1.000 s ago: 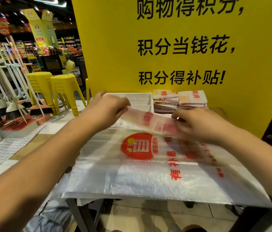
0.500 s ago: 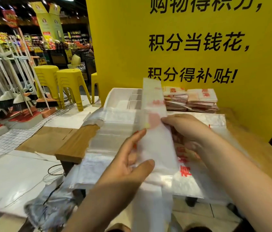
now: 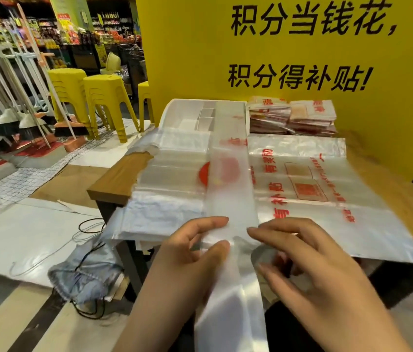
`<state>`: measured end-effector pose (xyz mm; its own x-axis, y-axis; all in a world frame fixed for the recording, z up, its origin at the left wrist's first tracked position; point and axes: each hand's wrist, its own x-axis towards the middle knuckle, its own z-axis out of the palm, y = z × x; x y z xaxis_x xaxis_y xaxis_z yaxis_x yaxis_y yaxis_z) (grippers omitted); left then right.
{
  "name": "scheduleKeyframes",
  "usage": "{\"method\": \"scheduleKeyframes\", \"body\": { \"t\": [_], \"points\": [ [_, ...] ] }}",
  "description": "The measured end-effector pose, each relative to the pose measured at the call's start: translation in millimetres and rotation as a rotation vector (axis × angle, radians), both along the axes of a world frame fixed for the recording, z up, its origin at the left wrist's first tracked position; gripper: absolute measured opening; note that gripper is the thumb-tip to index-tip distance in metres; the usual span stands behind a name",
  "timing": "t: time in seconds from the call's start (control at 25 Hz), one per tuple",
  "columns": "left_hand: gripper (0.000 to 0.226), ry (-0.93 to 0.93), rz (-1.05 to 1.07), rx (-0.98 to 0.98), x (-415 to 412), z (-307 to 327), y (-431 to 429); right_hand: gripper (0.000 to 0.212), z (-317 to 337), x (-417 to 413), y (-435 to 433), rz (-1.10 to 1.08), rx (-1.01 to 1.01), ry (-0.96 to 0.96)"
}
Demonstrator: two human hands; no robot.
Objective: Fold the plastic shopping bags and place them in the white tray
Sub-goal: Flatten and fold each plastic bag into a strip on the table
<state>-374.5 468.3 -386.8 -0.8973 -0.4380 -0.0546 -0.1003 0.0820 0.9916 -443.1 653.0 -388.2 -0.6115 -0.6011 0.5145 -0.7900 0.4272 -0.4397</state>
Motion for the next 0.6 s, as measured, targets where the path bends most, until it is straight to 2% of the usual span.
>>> {"method": "scheduleKeyframes", "body": {
  "t": [0.24, 0.4, 0.52, 0.6],
  "points": [
    [0.023, 0.054, -0.053, 0.005, 13.2, -14.0, 10.9, 0.033, -34.2, 8.2, -7.1, 0.020, -0.130, -0.004],
    [0.029, 0.001, -0.147, 0.114, 21.7, -12.4, -3.8, 0.021, -28.0, 11.6, -13.6, 0.008, -0.260, -0.257],
    [0.038, -0.009, -0.204, 0.084, 23.4, -7.9, -3.9, 0.006, -19.5, 9.8, -22.8, -0.019, -0.294, -0.497],
    [0.033, -0.008, -0.175, 0.054, 19.3, -8.7, 0.8, 0.016, -16.9, 7.7, -26.3, -0.046, -0.255, -0.615]
  ]
}}
